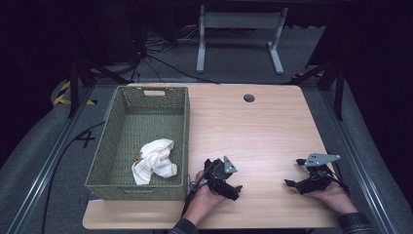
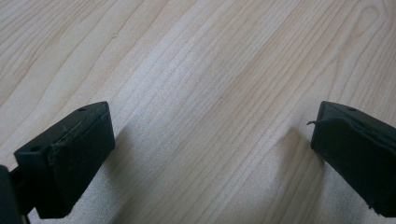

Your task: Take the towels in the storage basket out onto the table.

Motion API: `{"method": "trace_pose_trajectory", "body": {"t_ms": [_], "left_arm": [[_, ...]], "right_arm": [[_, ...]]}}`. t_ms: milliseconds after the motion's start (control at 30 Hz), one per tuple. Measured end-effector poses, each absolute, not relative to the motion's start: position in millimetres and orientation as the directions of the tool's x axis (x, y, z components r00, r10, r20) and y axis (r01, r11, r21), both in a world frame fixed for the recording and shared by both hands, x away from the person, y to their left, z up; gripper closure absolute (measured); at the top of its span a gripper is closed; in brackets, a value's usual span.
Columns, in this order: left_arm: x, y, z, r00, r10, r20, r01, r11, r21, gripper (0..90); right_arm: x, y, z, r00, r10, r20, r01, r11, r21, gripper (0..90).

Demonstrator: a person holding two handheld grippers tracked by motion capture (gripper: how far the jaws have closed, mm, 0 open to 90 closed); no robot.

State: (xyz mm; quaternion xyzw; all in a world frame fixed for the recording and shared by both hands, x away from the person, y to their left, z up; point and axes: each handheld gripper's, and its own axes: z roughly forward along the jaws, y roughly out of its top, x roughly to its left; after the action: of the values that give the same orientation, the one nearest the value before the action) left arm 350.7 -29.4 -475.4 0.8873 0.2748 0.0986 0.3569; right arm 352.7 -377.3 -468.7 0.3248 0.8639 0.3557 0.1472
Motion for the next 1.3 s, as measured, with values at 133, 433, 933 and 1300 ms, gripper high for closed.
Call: {"method": "trace_pose_trajectory", "body": {"t_ms": [133, 433, 933, 1300], "left_arm": [[351, -29, -475, 0.827, 0.562, -0.020, 0.419, -0.593, 0.688, 0.4], [353, -24, -465, 0.807, 0.590, -0.007, 0.431, -0.582, 0.690, 1.8], [353, -16, -445, 0.807, 0.590, -0.027, 0.427, -0.551, 0.717, 1.8], [355, -16, -433, 0.806, 0.592, -0.022, 0.425, -0.553, 0.716, 1.8]], "right_arm": [[353, -378, -469, -0.747, 0.665, -0.025, 0.455, 0.538, 0.709, 2.6], [352, -378, -469, -0.755, 0.655, -0.023, 0.449, 0.543, 0.710, 2.6], [352, -378, -469, -0.756, 0.654, -0.024, 0.448, 0.544, 0.709, 2.6], [352, -378, -469, -0.756, 0.654, -0.024, 0.449, 0.545, 0.709, 2.5]]}}
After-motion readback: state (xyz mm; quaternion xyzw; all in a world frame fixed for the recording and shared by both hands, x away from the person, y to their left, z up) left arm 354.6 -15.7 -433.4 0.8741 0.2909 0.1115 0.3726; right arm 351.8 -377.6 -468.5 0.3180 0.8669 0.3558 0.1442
